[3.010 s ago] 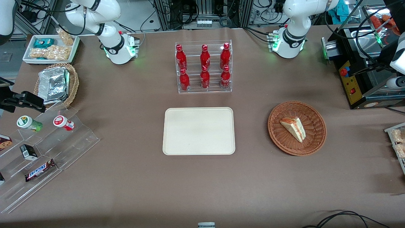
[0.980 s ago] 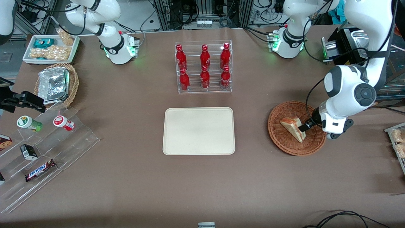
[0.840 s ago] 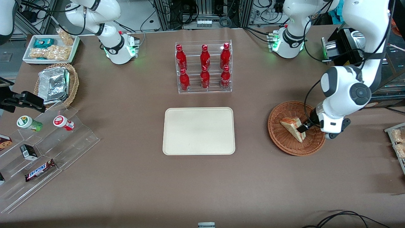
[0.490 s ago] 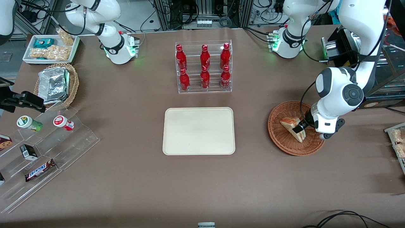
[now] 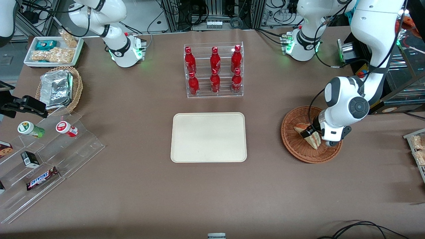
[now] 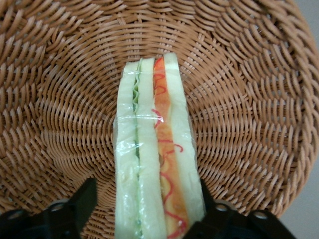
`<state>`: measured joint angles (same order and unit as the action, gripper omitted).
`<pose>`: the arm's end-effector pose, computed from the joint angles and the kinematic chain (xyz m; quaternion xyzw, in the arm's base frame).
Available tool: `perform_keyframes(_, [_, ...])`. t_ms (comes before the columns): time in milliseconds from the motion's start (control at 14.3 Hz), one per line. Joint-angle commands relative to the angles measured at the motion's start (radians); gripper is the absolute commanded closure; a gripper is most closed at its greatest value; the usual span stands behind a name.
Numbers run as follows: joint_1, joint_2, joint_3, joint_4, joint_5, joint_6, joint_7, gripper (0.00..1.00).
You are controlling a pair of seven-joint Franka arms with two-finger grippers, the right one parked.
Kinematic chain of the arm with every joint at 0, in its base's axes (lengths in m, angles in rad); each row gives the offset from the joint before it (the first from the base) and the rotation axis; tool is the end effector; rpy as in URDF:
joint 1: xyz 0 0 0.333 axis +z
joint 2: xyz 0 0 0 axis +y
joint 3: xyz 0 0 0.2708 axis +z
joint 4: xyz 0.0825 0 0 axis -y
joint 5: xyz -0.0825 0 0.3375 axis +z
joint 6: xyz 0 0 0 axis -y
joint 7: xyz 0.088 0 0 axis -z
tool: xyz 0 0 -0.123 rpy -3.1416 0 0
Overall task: Place sandwich from basket to tray
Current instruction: 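Close the left gripper on the sandwich's crust edge, then lift the sandwich and carry it over the cream tray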
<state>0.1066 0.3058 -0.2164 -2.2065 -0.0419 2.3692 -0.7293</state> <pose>0.4926 -0.0583 0.2115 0.9433 0.3215 -0.0812 0.0143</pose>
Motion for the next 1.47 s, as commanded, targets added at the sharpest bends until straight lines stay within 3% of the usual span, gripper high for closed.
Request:
perform_keyframes(0, [-0.010,-0.010,0.005,-0.002,-0.006,-0.013,-0.012,0.76])
perform_keyframes(70, [-0.010,-0.017,0.005,-0.001,-0.004,-0.033,-0.006,0.88])
perform_keyframes(140, [-0.010,-0.034,0.005,0.004,-0.004,-0.050,-0.001,0.93])
perform_keyframes(350, [-0.027,-0.132,0.000,0.033,0.008,-0.174,0.017,0.94])
perform_keyframes(490, [-0.092,-0.172,-0.003,0.108,0.013,-0.315,0.065,0.94])
perform_keyframes(770, [-0.325,-0.125,-0.003,0.202,0.020,-0.349,0.045,0.92])
perform_keyframes(980, [-0.508,0.046,-0.003,0.368,0.020,-0.347,0.039,0.92])
perform_keyframes(1120, [-0.646,0.203,0.006,0.538,0.030,-0.347,-0.081,0.90])
perform_keyframes(1260, [-0.721,0.355,0.002,0.706,0.153,-0.347,-0.242,0.90])
perform_keyframes(1400, [-0.780,0.467,0.002,0.821,0.200,-0.340,-0.330,0.87])
